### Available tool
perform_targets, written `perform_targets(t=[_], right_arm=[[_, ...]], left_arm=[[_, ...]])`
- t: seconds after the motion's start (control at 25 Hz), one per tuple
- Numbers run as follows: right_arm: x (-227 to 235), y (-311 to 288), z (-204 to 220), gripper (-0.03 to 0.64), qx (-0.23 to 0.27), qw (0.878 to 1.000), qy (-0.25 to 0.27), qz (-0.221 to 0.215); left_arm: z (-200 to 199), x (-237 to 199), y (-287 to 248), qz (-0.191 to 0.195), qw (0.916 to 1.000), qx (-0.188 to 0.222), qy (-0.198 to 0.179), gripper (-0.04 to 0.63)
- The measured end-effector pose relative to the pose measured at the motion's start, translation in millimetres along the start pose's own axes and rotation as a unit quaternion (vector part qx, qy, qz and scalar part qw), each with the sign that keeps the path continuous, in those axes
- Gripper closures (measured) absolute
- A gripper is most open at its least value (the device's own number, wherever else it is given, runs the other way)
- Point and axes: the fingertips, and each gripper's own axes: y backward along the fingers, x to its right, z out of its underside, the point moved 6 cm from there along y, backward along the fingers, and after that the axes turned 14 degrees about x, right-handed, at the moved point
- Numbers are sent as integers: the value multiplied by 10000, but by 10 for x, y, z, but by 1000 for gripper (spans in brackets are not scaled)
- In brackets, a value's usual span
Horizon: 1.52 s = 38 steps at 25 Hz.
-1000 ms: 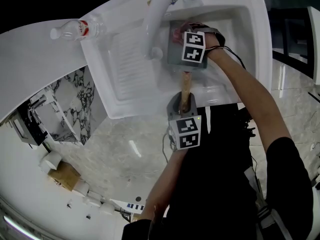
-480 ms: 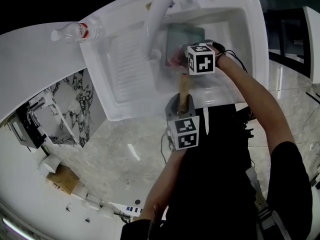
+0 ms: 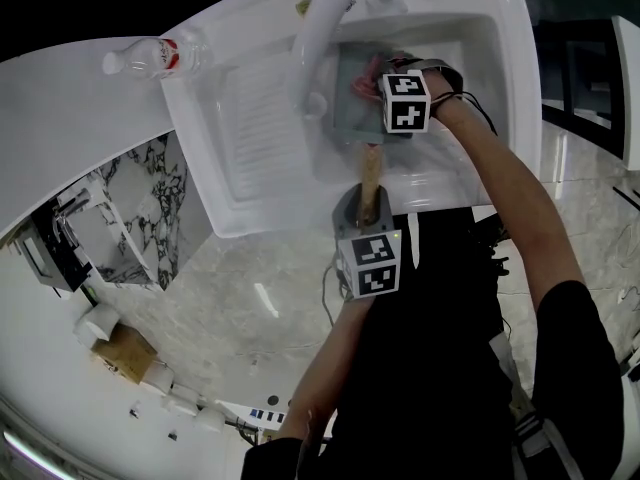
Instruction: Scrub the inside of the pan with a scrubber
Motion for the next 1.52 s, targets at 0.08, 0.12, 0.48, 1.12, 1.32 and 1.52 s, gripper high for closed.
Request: perform_targets(t=[0.08,0.12,0.48,1.12,1.32,1.52], right_arm=[[106,-57,60,583,-148,9990,132,396],[157,-76,101,583,-274,9979,211,555],[9,97,228,583,-551,9954,-634,-458],[-523,304,-9,583,-475,9542,-1514,-2536],[-203,181,162,582,-865,9751,-896,-1835],[139,52,394,582,-1303,9887,3,-743]], left_arm=[[0,4,-4,-11,10000,2,-9,443],[-1,6,-7,-16,10000,5,-10,443],[10,-6,-1,15,10000,-27,34,443],[-3,-6,9,88,9996,-104,235,443],[-3,-37,-4,128,9997,-98,186,443],[-1,-12,-3,158,9997,-78,169,443]])
